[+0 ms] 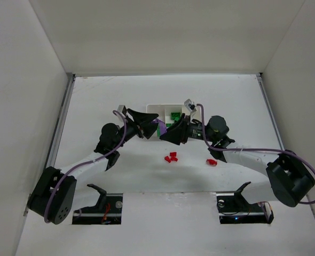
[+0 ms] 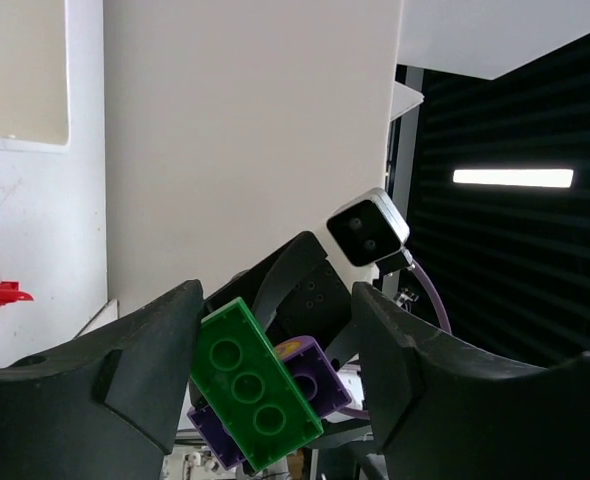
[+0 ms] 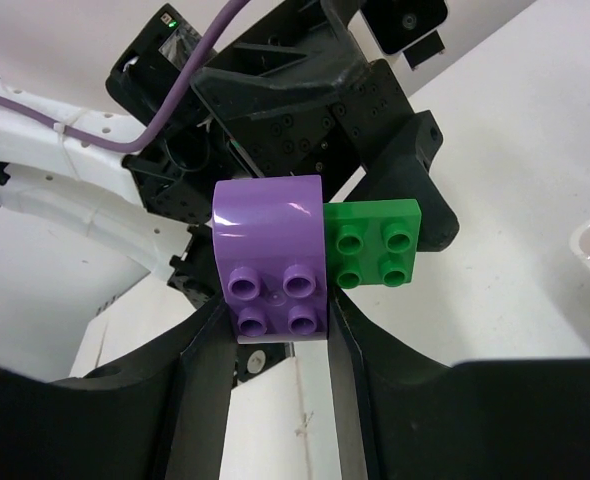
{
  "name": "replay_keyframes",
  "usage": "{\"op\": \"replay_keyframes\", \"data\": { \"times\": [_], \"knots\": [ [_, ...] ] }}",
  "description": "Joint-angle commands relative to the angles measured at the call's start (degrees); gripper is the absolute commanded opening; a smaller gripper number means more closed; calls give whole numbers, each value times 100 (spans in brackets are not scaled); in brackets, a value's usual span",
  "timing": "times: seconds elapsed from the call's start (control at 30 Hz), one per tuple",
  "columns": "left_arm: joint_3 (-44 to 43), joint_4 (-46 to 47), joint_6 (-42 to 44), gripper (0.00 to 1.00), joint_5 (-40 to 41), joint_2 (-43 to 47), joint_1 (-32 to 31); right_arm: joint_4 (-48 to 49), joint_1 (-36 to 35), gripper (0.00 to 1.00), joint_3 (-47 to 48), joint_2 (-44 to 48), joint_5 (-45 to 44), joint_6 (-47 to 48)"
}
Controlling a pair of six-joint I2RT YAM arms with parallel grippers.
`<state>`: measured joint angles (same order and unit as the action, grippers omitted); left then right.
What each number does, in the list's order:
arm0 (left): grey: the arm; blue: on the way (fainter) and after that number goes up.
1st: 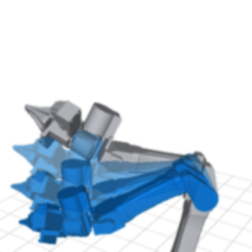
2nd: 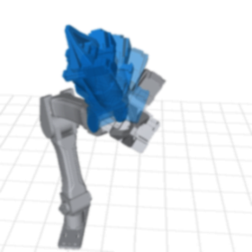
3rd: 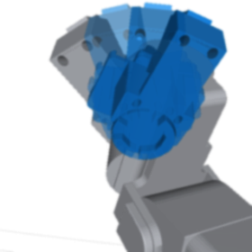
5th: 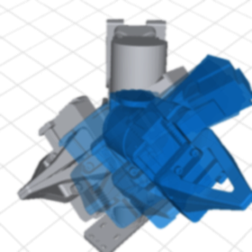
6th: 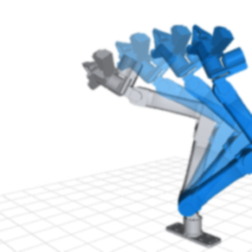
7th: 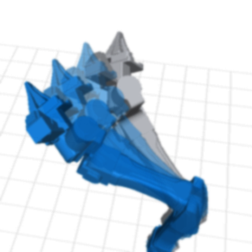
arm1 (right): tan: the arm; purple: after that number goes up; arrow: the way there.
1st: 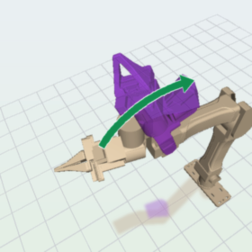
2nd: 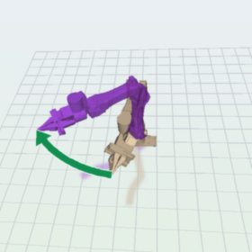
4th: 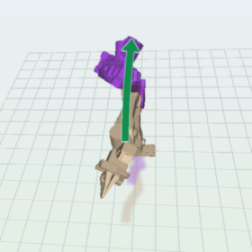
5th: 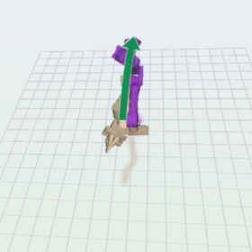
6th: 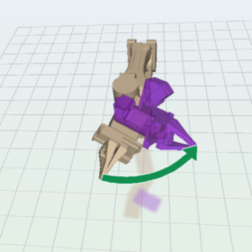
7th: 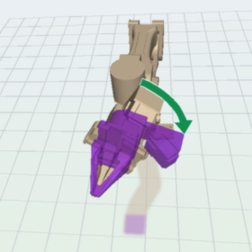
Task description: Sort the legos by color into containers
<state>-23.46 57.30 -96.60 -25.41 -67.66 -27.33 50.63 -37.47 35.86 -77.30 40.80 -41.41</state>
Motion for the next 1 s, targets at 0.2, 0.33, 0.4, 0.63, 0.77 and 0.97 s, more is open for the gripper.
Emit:
{"op": "replay_keyframes", "data": {
  "times": [0.2,0.33,0.4,0.63,0.77,0.97],
  "knots": [
    [-53,-279,220,58,-280,33,-22,61,140,30,141,92,95,422],
    [-351,-649,422,59,-570,-63,-136,-325,201,30,299,57,60,774],
    [-422,-929,536,59,-649,-63,-66,-483,201,30,378,57,43,932],
    [-624,-1274,660,59,-825,-45,31,-1274,175,29,650,-92,-37,1556],
    [-677,-1204,633,55,-869,-160,13,-1565,148,28,721,-189,-247,1811],
    [-651,-1186,625,48,-913,-204,40,-1705,148,27,703,-321,-397,1943]
  ]
}}
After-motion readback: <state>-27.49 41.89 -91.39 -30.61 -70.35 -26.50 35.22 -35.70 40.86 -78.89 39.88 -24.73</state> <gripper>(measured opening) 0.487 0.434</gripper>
